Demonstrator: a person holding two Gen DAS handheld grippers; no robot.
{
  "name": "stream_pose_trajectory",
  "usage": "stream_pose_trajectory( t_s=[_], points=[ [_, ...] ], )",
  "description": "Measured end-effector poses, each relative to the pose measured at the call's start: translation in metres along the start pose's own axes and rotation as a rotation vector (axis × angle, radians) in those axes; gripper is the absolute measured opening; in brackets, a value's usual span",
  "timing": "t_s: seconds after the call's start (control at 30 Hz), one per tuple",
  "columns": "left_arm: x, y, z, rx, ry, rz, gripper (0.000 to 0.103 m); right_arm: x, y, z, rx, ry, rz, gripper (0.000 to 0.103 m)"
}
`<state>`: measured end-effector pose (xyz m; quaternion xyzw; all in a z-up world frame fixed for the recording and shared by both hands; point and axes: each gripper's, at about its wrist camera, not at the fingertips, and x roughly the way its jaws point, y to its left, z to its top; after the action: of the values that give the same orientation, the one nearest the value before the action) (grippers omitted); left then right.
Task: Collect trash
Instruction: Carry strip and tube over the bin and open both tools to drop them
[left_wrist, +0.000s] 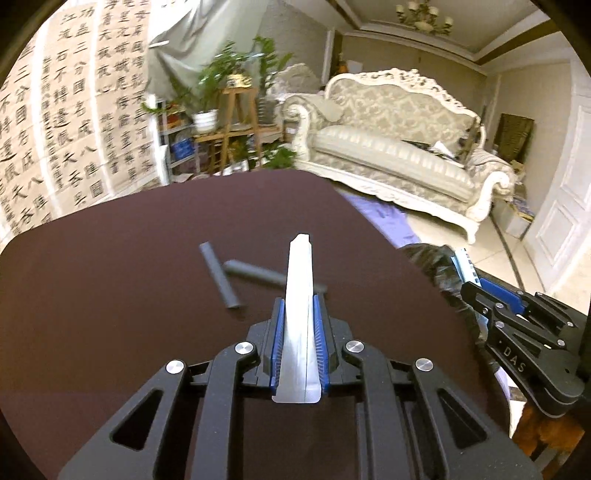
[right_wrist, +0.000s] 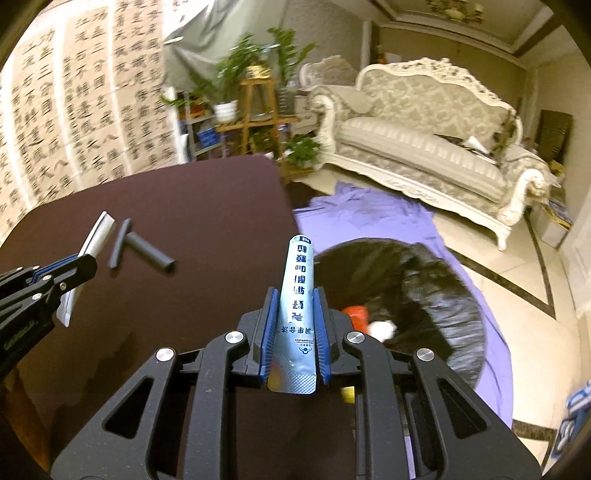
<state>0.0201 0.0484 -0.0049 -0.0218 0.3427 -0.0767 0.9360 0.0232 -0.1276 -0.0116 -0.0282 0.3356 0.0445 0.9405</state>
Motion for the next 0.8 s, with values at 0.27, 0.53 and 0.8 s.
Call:
stream_pose_trajectory(
  t_s=[0.27,0.53,0.8],
  points=[
    [0.028,-0.056,0.018,0.081,-0.010,-0.057,0.016,0.007,-0.050,0.003,0.056,-0.030,-0.087,0.019],
    [0.060,-0.095,0.023,0.147,0.025,-0.066,0.017,0.024,-0.074,0.000,0.072,-0.026,-0.112,0.019],
    [0.087,-0.117,0.027,0.175,0.073,-0.050,0.017,0.035,-0.093,-0.003,0.106,-0.017,-0.114,0.020]
  ],
)
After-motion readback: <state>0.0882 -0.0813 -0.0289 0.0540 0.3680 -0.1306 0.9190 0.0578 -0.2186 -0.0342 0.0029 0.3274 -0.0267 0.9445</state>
